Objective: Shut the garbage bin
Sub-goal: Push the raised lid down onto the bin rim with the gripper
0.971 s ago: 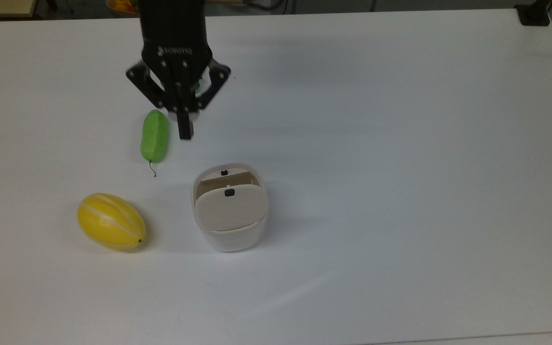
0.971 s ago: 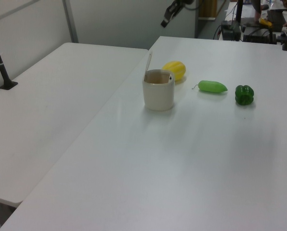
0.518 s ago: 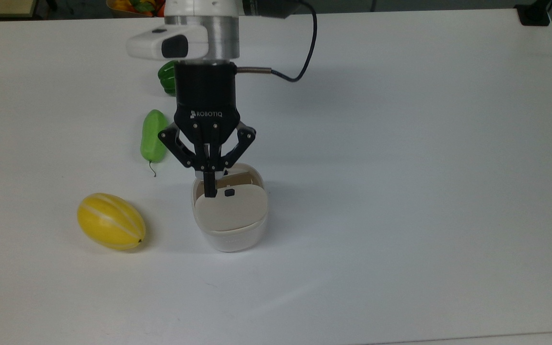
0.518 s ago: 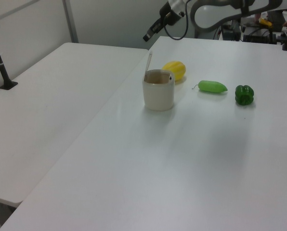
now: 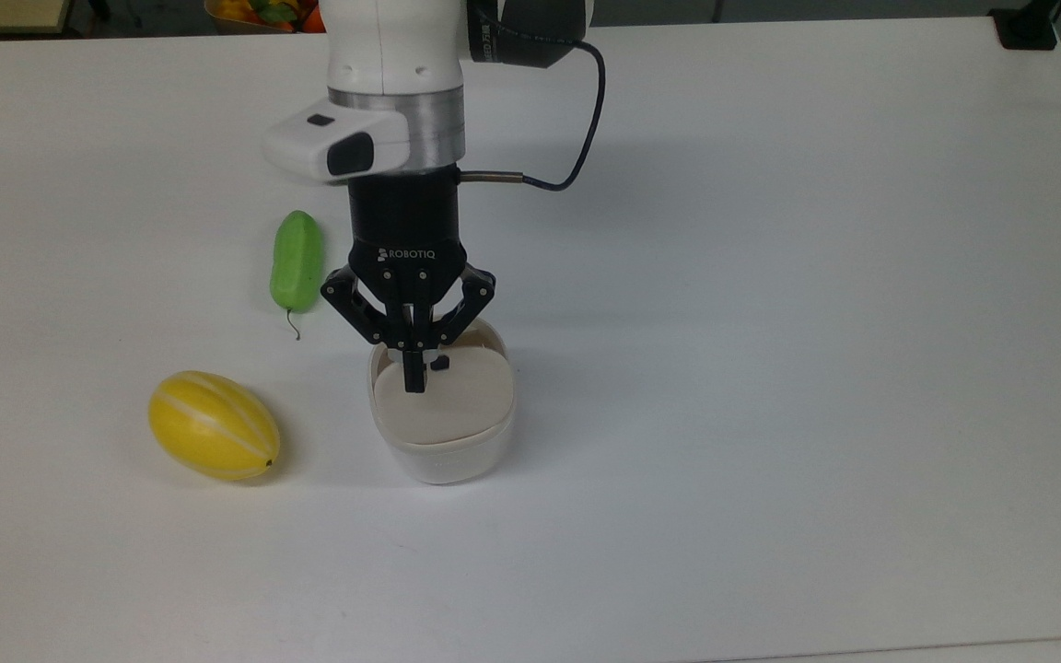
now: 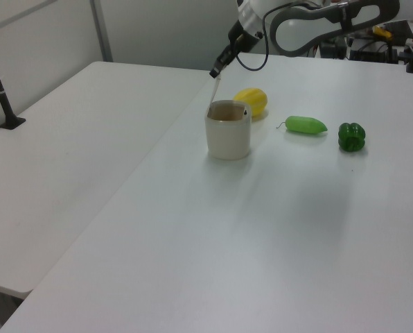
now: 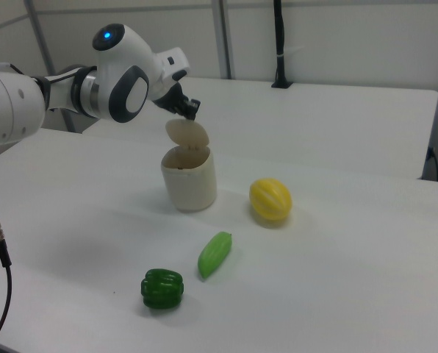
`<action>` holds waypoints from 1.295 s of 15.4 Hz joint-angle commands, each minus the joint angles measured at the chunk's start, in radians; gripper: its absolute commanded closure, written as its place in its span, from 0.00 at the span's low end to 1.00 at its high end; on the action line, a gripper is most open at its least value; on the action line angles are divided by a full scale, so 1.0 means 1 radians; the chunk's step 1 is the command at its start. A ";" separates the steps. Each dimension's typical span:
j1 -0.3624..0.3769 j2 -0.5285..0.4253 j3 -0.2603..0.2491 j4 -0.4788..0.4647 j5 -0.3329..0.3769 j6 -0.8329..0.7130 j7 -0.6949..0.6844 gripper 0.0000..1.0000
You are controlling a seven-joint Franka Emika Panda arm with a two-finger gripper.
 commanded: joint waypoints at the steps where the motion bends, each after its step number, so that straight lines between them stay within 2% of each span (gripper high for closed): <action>1: 0.003 -0.006 0.004 0.006 0.016 -0.125 -0.005 1.00; 7: -0.003 -0.005 0.004 -0.020 0.037 -0.283 -0.034 1.00; 16: -0.004 0.051 0.004 -0.043 0.037 -0.280 -0.037 1.00; 20: -0.007 0.000 0.003 -0.033 0.054 -0.285 0.003 1.00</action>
